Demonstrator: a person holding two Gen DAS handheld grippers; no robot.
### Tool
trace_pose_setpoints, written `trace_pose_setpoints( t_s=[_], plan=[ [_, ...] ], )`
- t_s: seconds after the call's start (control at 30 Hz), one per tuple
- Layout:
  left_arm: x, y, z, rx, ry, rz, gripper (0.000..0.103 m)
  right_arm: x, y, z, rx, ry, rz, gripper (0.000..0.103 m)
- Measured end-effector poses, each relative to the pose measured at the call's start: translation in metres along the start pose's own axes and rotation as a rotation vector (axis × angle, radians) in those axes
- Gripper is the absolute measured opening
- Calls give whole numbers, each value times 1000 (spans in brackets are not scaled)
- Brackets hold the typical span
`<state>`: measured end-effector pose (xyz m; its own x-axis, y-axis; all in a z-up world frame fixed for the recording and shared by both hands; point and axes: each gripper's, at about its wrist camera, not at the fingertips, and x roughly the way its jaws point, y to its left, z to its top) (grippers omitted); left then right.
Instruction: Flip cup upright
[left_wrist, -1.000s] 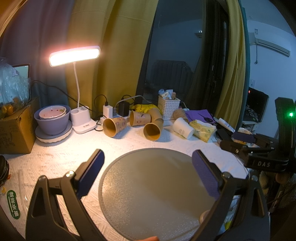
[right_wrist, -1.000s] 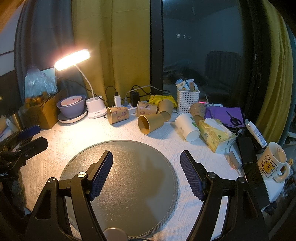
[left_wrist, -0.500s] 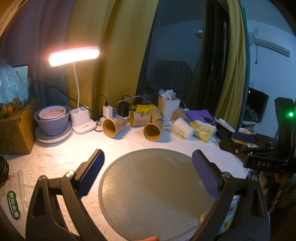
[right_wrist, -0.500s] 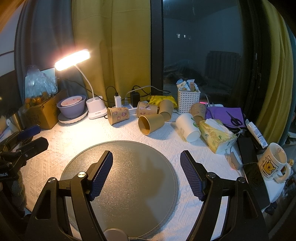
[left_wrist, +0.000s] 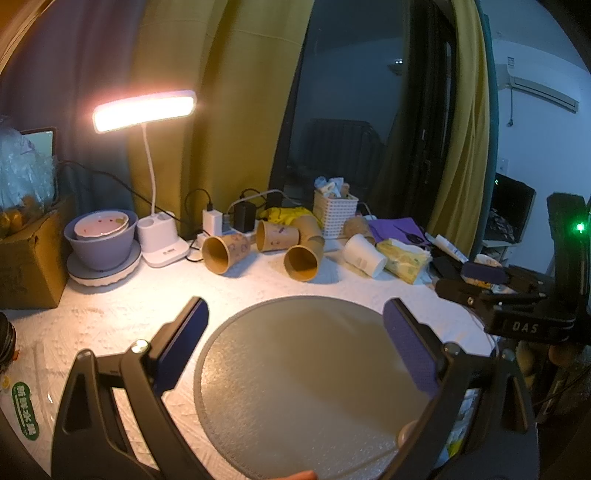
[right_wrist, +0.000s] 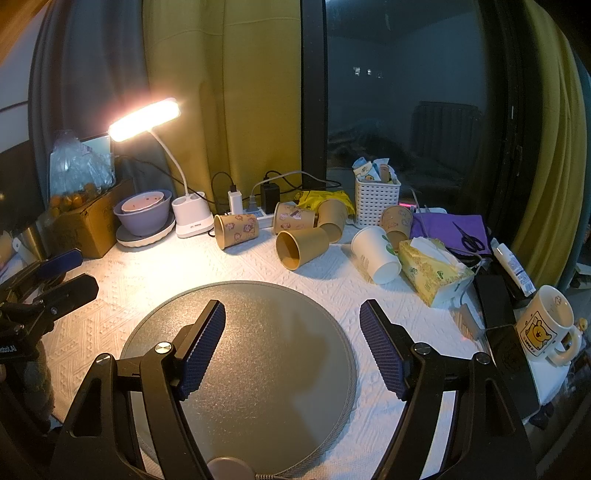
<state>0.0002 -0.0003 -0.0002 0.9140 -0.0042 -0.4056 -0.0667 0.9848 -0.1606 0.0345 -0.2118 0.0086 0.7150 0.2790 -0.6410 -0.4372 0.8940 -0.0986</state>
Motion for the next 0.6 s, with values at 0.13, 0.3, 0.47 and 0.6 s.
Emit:
trace_pose_setpoints(
  t_s=[0.13, 0.3, 0.47, 0.6],
  plan=[
    [-1, -3, 2, 3, -2, -2, 96, 0, 0, 1, 0, -1, 1, 78],
    [2, -9, 0, 2, -3, -6, 96, 0, -1, 1, 0, -3, 0, 78],
    [1, -9, 0, 3, -2, -6, 96, 1, -2, -1, 2, -2, 0, 78],
    [2, -9, 0, 4, 0, -9, 96, -1, -7, 3, 3, -3, 0, 78]
  ],
)
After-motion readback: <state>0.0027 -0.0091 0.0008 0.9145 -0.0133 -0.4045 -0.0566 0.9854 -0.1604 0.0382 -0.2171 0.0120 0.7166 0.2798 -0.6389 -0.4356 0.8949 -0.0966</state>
